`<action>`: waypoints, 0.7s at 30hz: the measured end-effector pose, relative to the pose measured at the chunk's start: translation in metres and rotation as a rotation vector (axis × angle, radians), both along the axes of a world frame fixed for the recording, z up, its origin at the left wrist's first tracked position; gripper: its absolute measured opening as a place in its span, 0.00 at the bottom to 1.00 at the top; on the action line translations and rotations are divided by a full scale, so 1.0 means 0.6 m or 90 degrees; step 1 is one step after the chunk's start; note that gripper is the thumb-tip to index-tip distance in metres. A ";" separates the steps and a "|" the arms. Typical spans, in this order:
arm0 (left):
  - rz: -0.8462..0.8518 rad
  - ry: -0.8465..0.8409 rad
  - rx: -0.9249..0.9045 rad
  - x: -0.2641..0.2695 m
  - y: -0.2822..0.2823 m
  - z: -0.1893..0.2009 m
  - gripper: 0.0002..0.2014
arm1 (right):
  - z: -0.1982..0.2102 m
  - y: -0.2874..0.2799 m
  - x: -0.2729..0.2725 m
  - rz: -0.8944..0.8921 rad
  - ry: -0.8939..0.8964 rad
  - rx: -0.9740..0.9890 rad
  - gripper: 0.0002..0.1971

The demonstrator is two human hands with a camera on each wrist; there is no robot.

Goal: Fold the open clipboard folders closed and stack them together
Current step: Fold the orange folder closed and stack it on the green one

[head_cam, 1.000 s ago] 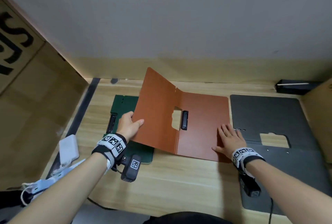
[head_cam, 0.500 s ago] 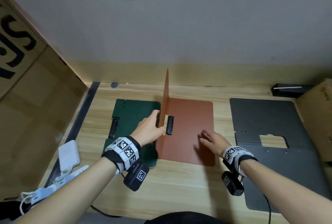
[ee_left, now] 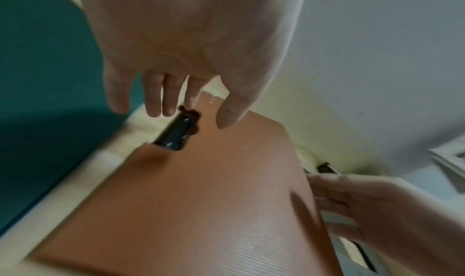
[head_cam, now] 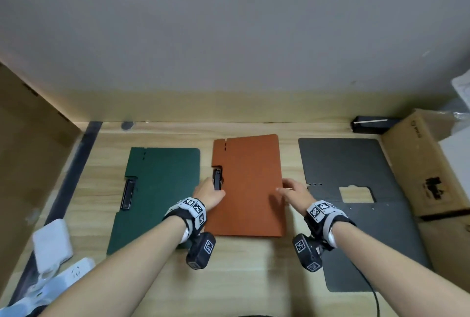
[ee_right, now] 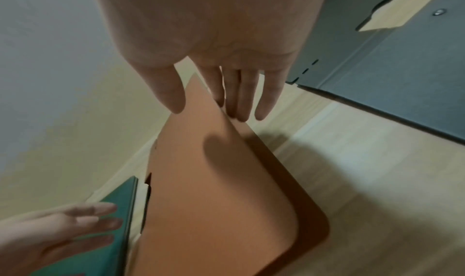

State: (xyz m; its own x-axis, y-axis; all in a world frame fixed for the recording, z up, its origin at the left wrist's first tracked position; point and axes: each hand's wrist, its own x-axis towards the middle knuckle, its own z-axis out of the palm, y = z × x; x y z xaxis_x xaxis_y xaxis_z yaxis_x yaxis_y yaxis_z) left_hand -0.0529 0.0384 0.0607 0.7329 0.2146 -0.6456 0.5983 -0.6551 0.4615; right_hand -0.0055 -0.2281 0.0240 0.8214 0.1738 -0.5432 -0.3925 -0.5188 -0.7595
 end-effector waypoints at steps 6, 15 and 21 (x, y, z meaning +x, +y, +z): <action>0.133 0.059 -0.066 -0.032 0.016 -0.091 0.56 | -0.071 0.031 -0.025 -0.039 0.070 -0.121 0.15; 0.226 0.051 -0.157 -0.007 0.037 -0.092 0.27 | -0.067 0.044 -0.011 -0.061 0.073 -0.142 0.26; 0.256 -0.030 -0.259 -0.021 0.085 -0.057 0.32 | -0.051 0.084 -0.015 -0.015 0.086 -0.136 0.23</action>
